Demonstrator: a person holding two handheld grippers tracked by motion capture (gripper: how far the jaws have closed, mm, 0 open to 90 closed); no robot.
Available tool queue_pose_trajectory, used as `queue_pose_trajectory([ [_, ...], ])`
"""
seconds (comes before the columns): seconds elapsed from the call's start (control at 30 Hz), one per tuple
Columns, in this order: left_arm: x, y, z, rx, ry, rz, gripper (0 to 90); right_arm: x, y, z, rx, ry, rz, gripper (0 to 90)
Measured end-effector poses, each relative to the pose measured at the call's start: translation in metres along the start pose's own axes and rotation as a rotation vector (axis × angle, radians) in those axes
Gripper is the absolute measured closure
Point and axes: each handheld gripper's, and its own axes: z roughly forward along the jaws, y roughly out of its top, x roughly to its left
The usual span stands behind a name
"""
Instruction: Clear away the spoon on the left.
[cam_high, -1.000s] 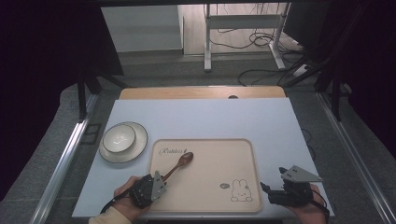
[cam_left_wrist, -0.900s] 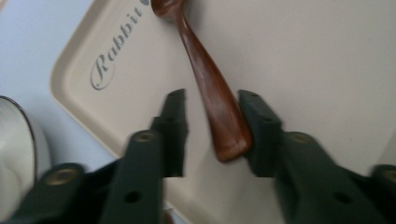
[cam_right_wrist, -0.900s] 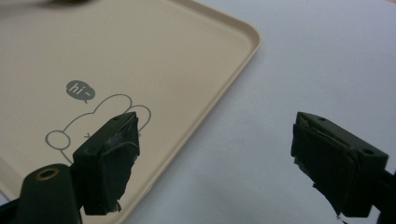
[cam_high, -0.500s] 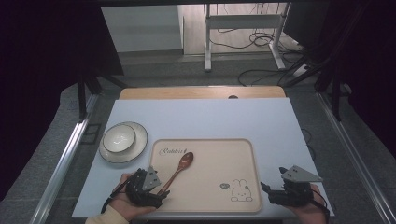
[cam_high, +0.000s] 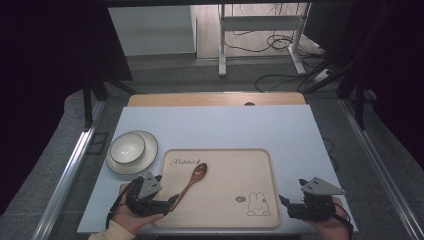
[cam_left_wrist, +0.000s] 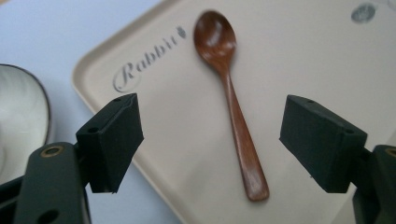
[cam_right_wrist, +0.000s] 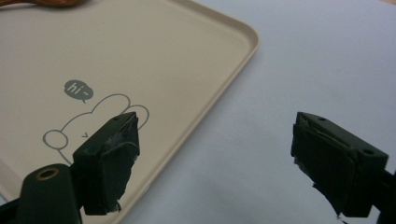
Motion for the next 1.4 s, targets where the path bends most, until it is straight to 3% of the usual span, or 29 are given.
queue_pose_trajectory([
  [0.1,0.003,-0.001,-0.003,-0.018,0.023,-0.033,21.5,-0.001,0.001,0.0,-0.003,-0.001,0.001,15.6],
  [0.2,0.006,-0.004,-0.006,-0.012,0.041,-0.05,22.5,0.0,0.002,0.001,-0.002,0.001,-0.002,15.5],
  [0.43,0.015,-0.009,-0.019,-0.06,0.079,-0.083,23.2,0.0,0.002,0.002,-0.003,0.002,-0.006,15.5],
  [0.67,0.028,-0.019,-0.027,-0.056,0.129,-0.102,23.9,-0.003,0.001,0.003,0.003,-0.008,0.003,15.6],
  [0.77,0.033,-0.024,-0.029,-0.056,0.148,-0.129,24.1,-0.006,0.0,0.004,0.004,-0.013,0.007,15.6],
  [1.0,0.04,-0.029,-0.032,-0.048,0.173,-0.141,24.5,-0.012,-0.002,0.006,0.01,-0.028,0.023,15.8],
  [1.4,0.037,-0.029,-0.029,-0.034,0.165,-0.118,24.7,-0.014,-0.003,0.006,0.008,-0.031,0.027,15.8],
])
